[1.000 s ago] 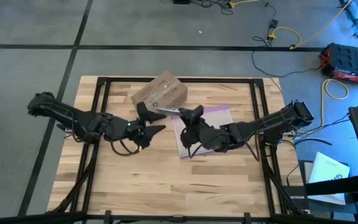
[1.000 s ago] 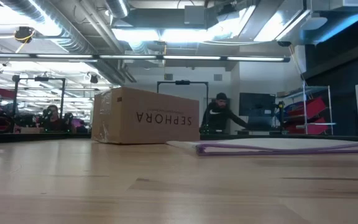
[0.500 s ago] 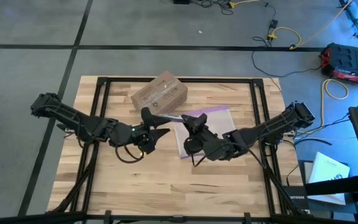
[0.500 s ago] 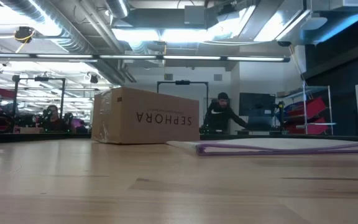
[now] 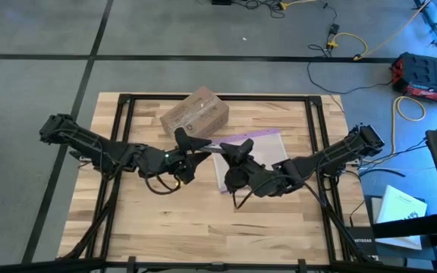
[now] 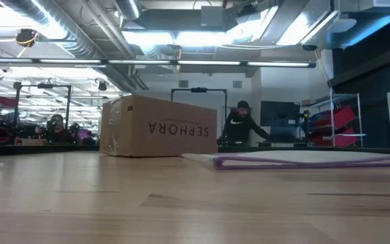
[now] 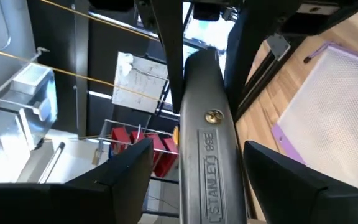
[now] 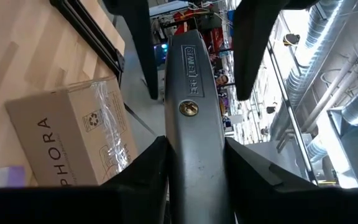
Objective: Unpack boxes
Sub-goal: Open the cutter
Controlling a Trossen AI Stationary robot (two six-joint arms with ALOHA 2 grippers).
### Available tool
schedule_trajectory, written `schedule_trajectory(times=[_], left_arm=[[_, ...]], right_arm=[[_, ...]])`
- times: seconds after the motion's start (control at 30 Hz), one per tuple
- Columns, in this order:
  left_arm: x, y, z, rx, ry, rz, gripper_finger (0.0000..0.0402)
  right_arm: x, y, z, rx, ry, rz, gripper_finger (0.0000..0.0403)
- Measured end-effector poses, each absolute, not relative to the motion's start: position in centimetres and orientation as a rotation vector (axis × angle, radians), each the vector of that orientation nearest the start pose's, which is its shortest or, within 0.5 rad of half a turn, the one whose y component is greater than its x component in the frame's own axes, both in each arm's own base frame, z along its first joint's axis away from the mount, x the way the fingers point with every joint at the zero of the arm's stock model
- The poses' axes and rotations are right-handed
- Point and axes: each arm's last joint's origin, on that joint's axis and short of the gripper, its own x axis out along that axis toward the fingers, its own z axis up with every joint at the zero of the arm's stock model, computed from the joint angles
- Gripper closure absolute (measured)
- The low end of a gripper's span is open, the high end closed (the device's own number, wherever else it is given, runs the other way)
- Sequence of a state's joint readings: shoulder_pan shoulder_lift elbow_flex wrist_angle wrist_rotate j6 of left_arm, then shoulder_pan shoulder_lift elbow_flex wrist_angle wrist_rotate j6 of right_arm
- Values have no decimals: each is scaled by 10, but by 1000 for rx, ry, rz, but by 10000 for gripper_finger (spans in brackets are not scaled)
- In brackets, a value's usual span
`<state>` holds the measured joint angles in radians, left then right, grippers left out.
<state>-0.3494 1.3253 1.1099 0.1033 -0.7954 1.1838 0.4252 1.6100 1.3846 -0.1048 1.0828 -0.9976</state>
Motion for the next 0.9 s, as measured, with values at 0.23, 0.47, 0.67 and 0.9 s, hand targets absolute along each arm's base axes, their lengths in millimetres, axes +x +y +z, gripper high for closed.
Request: schedule_trajectory(times=[0.23, 0.47, 0.67, 0.9], left_arm=[[286, -79, 357, 1237, 335, 324, 164], [293, -77, 351, 1254, 339, 297, 164], [294, -75, 351, 1254, 343, 303, 164], [296, -71, 351, 1252, 353, 315, 164]], right_arm=[[338, 125, 345, -1183, 558, -481, 290], [338, 125, 345, -1183, 558, -479, 290], [338, 125, 345, -1183, 558, -479, 290], [338, 125, 345, -1183, 557, -480, 290]])
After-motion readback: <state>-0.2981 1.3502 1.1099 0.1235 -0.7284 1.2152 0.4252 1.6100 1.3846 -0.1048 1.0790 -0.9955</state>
